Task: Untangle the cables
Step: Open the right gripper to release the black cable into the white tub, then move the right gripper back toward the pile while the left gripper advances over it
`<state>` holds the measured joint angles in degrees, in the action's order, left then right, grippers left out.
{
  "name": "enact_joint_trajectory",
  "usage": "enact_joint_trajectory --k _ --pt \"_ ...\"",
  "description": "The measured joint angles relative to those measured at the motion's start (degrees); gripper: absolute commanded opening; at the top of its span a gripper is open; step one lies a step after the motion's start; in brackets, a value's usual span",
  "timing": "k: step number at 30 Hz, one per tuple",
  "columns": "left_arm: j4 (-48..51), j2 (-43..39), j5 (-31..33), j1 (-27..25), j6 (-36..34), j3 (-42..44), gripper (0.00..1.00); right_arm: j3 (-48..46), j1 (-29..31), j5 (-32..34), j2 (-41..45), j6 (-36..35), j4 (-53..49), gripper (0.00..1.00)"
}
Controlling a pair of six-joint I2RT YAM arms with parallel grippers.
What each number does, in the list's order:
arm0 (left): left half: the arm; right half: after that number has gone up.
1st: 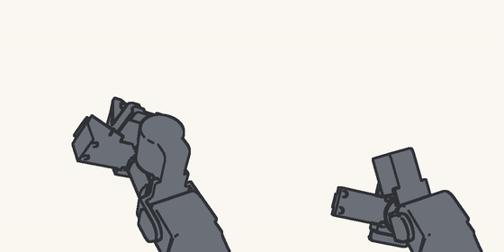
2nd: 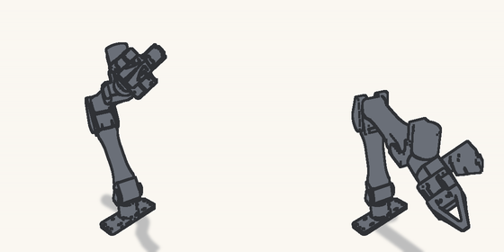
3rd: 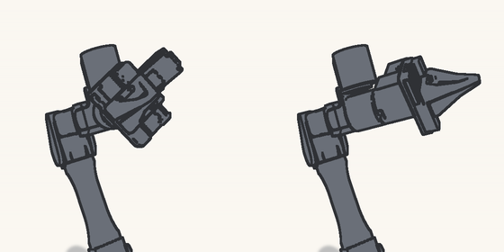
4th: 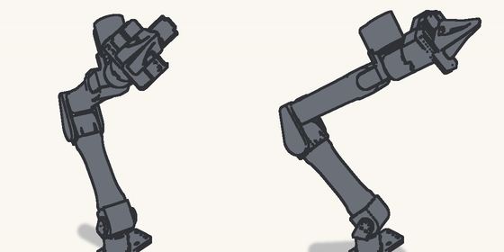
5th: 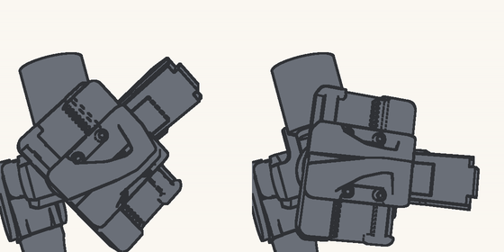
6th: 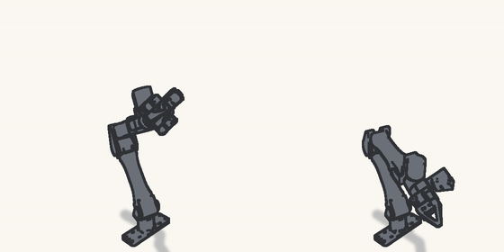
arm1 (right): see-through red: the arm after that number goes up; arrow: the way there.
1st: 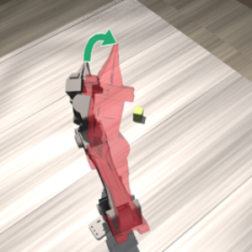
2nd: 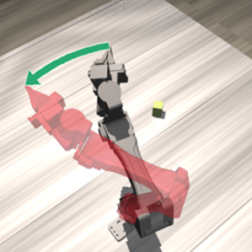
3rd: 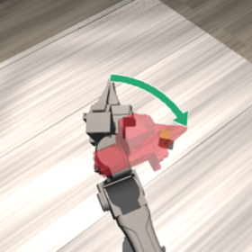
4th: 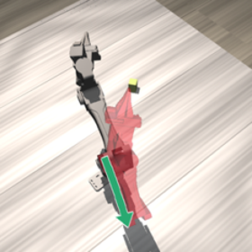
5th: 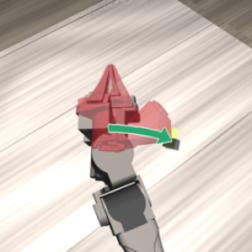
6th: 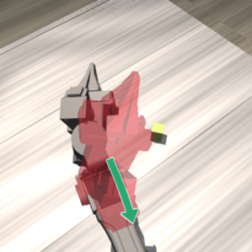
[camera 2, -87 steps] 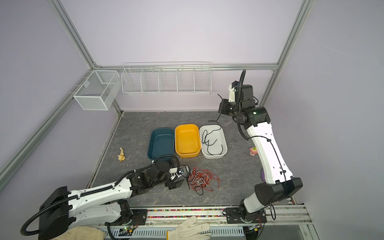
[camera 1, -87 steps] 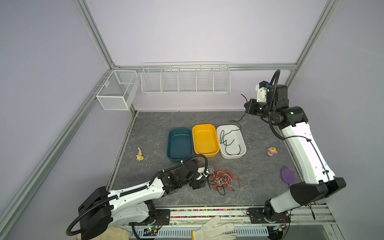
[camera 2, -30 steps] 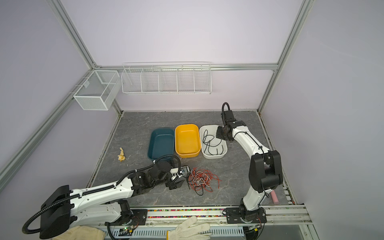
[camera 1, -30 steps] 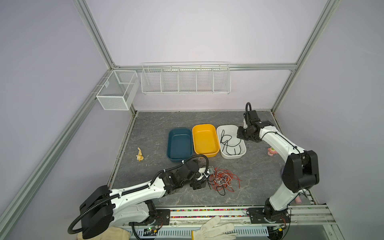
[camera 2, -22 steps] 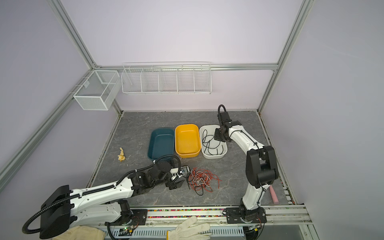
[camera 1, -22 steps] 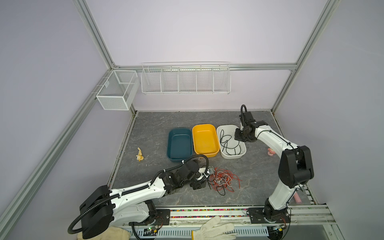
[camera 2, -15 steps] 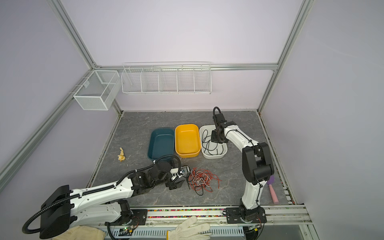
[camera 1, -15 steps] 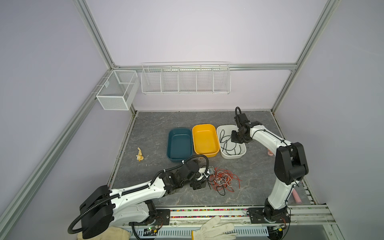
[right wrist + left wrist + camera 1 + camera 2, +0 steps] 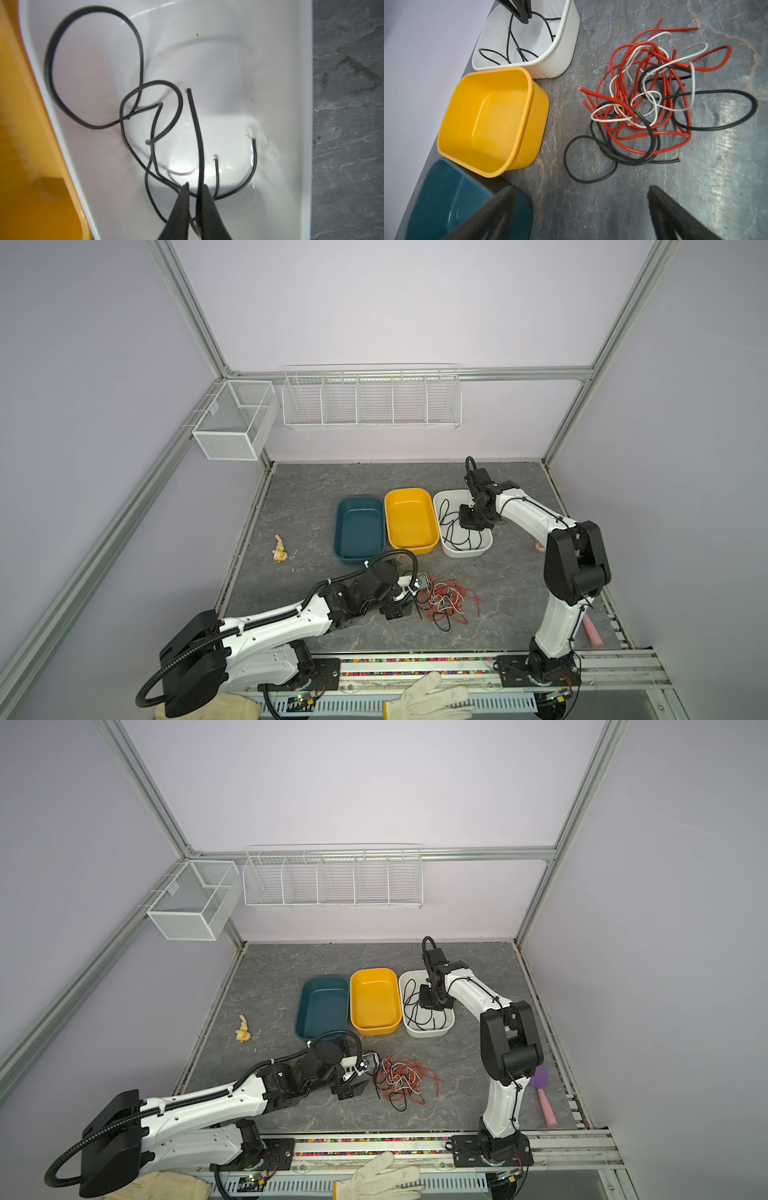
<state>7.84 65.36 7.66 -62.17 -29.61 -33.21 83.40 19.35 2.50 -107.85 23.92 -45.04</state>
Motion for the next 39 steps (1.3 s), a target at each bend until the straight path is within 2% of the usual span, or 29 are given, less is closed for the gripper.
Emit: enact_joint_trajectory --k 6,12,14,19,24,28,33,39 --pt "0.0 0.6 0.0 0.0 0.0 0.0 0.99 0.7 0.3 -0.5 0.6 -1.3 -2.4 0.30" --pt "0.0 1.1 0.1 0.0 0.0 0.0 0.99 0.7 0.6 -0.4 4.7 -1.8 -4.3 0.40" --pt "0.0 1.1 0.2 0.0 0.1 0.0 0.99 1.0 0.7 -0.4 6.8 -2.1 -5.2 0.46" --pt "1.9 1.5 0.7 0.0 1.6 -2.6 0.99 1.6 1.2 -0.4 12.2 -3.1 -6.9 0.70" --pt "8.9 3.5 0.9 0.0 6.0 -11.5 0.99 -0.7 2.8 -0.8 20.7 -3.8 -7.0 0.84" --pt "14.5 6.3 -1.8 -0.1 12.2 -17.2 0.99 -5.8 4.7 -2.1 29.1 -4.3 -6.4 0.98" --pt "18.8 8.9 -3.5 -1.9 22.3 -18.4 0.99 -15.4 7.1 -4.0 36.8 -5.0 -5.5 0.93" --pt "19.0 9.7 -2.6 -10.2 32.5 -18.1 0.98 -25.5 8.8 -5.0 42.9 -5.0 -3.0 0.90"
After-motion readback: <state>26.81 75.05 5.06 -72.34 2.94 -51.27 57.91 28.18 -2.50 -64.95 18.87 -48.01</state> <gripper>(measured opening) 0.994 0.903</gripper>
